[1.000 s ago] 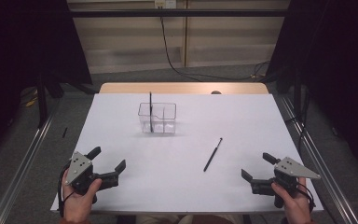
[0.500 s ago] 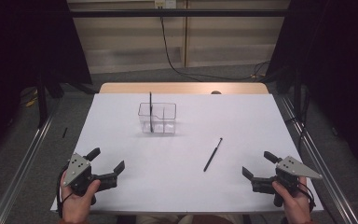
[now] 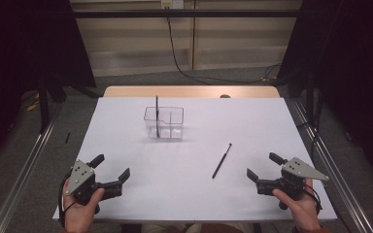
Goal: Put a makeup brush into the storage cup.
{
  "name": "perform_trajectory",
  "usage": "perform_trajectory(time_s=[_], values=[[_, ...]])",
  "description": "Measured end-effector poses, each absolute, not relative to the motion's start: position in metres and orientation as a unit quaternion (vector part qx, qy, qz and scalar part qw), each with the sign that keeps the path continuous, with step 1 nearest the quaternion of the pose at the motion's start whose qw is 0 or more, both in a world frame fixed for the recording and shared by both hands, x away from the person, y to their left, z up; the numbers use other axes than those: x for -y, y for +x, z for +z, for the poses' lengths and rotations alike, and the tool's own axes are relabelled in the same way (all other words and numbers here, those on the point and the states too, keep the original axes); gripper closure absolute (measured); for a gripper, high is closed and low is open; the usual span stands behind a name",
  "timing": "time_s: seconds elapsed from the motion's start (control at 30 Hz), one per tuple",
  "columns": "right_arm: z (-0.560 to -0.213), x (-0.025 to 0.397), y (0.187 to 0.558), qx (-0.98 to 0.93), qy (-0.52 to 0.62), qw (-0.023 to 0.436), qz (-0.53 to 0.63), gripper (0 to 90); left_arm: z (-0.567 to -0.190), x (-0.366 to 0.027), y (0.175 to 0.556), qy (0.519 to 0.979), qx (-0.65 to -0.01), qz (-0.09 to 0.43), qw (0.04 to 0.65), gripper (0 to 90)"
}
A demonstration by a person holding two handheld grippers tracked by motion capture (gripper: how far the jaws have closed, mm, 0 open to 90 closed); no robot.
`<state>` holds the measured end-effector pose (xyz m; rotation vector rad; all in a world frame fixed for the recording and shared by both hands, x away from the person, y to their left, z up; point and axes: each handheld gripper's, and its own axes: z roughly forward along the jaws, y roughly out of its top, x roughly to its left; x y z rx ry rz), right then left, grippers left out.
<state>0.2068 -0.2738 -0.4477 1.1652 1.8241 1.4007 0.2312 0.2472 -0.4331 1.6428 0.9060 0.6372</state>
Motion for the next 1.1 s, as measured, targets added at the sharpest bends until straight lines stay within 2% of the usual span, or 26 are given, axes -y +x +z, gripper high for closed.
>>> perform_trajectory(time_s=[0.5, 0.6, 0.97, 1.1], values=[[-0.435, 0.257, 0.242, -0.712, 0.427, 0.255, 0.496, 1.5, -0.43, -0.249, 0.229, 0.688, -0.378, 0.276, 0.555, 2.1], [-0.431, 0.253, 0.249, -0.728, 0.429, 0.236, 0.479, 4.2, -0.431, -0.25, 0.228, 0.688, -0.38, 0.276, 0.553, 2.0], [-0.428, 0.248, 0.268, -0.738, 0.436, 0.238, 0.458, 2.4, -0.43, -0.25, 0.228, 0.69, -0.377, 0.273, 0.554, 2.1], [-0.428, 0.246, 0.277, -0.748, 0.441, 0.223, 0.443, 2.3, -0.43, -0.25, 0.228, 0.69, -0.379, 0.272, 0.554, 2.2]])
